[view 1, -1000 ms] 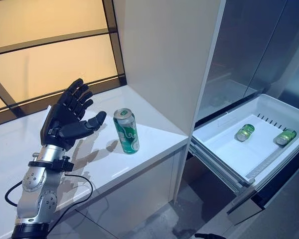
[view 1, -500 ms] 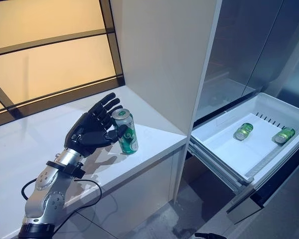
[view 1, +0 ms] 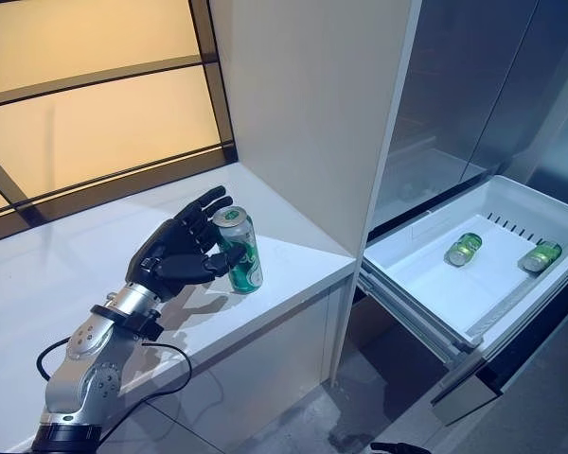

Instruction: Put drinks into fridge and close the fridge

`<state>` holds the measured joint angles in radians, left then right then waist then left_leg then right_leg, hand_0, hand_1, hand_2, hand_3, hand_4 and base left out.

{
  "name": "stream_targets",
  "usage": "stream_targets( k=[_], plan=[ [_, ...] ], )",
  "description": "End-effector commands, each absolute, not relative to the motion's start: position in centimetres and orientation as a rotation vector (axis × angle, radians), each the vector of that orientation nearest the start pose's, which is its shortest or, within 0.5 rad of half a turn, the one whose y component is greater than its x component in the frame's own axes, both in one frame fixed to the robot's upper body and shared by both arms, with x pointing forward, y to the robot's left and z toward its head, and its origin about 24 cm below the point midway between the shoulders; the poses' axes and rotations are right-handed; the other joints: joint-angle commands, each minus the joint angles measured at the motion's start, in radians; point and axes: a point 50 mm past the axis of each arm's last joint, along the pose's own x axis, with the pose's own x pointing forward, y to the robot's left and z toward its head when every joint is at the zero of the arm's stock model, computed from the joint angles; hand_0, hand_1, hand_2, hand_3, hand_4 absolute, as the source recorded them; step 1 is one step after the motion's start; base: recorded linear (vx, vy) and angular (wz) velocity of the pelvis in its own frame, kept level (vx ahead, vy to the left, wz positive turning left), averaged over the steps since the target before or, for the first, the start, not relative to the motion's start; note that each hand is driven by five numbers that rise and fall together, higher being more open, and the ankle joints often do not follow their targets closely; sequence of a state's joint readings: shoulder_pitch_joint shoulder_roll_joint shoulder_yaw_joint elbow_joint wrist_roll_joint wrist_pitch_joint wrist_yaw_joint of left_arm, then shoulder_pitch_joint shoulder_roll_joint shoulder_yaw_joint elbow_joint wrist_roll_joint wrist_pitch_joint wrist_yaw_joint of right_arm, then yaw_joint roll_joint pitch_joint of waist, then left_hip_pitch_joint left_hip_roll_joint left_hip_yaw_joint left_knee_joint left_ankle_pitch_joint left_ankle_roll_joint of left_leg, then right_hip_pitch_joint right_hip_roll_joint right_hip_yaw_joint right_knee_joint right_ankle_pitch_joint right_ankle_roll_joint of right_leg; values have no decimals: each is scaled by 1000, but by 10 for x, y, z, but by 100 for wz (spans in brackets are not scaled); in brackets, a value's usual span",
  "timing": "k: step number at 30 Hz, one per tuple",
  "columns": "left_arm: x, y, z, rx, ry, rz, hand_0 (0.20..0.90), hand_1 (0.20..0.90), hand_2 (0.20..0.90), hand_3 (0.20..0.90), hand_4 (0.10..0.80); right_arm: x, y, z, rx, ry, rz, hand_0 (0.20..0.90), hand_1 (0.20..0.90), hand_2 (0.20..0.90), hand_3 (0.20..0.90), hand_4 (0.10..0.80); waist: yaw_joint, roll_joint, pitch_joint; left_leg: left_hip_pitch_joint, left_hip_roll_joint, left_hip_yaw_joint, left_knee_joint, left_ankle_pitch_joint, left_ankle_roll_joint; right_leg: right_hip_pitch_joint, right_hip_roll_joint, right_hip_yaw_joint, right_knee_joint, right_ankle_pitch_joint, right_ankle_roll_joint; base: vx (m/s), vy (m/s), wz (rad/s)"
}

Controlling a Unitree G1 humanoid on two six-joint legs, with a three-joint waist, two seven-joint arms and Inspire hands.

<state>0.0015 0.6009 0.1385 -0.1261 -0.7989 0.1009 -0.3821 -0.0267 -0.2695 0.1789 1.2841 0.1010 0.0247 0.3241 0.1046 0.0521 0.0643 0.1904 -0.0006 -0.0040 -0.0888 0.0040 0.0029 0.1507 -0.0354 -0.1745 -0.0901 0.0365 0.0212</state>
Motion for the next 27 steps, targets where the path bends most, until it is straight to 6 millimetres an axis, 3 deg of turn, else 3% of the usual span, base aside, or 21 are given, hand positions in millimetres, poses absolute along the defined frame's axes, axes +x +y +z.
stream_targets(
  k=[1,12,27],
  plan=[
    [263,247,185,-60,-394,-426,900,900,900,900,800,76,-236,-163,-96,1380,221,900,900,900,900,800,-18,-1,4,-7,-53,3,19,-66,19,16,37,53,93,-143,29,0,0,0],
    [270,237,196,-43,-379,-482,900,900,900,900,800,75,-235,-163,-99,1389,221,900,900,900,900,800,-33,5,0,-3,-52,14,19,-69,19,15,39,62,94,-144,29,7,-2,-4],
    [277,239,203,-33,-347,-469,900,900,900,900,800,70,-236,-164,-98,1399,214,900,900,900,900,800,-46,14,-3,-3,-52,21,19,-69,18,14,40,71,90,-143,29,0,0,0]
  ],
)
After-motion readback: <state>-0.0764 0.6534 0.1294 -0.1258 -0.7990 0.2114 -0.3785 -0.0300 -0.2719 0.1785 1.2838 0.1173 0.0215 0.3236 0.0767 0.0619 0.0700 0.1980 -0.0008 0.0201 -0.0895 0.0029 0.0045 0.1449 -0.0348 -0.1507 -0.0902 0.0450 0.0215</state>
